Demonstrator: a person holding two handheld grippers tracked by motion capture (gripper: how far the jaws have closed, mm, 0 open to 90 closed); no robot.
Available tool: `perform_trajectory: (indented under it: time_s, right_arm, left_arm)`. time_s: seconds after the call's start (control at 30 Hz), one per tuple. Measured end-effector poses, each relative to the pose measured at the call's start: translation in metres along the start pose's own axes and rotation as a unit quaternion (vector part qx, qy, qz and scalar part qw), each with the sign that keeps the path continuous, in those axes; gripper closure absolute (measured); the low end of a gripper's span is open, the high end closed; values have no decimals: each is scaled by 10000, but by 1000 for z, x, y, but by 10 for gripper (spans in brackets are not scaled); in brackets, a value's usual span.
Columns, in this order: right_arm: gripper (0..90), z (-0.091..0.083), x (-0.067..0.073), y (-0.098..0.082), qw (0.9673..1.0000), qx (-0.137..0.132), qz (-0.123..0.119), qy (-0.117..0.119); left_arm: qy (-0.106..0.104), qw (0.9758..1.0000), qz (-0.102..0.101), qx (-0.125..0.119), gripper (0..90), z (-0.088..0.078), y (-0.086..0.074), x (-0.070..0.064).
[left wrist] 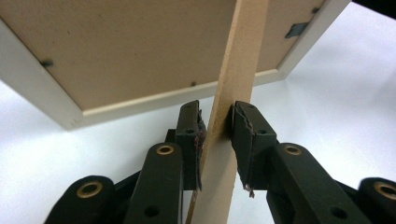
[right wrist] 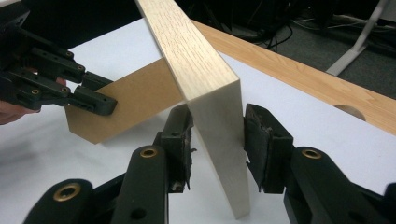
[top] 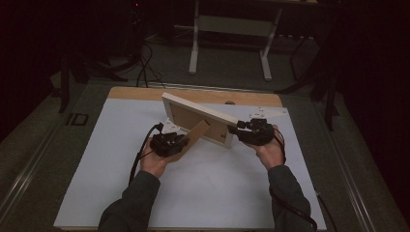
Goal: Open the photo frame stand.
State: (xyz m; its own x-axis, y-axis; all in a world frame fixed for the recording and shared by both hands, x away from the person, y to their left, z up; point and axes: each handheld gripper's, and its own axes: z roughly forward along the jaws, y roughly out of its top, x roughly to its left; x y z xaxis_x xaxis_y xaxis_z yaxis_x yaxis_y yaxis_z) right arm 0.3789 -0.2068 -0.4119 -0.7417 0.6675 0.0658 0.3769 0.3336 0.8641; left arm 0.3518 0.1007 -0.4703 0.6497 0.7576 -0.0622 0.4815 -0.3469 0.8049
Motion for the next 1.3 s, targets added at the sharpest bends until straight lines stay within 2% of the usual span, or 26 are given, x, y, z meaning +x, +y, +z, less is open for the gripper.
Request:
perform_trajectory:
  time_s: [0.13,0.3,0.47,1.2,1.3]
  right_arm:
    - [618,0,2,0,10000,9,10,54]
    - [612,-1,6,-2,9997,52,-129,186]
    - [603,-1,8,-4,9994,40,-148,309]
    - [583,-2,16,-10,9990,-7,-231,393]
    - [582,-2,17,-10,9989,20,-253,396]
  left_arm:
    - [-36,10000,29,-34,750,-2,-3,-1]
    - [-89,9999,-68,-46,753,-1,-10,0]
    - [-79,10000,-1,-6,756,-2,-12,-2]
    - [-124,9999,10,18,763,-3,-20,-4]
    - [-134,9999,-34,7,763,-3,-21,-4]
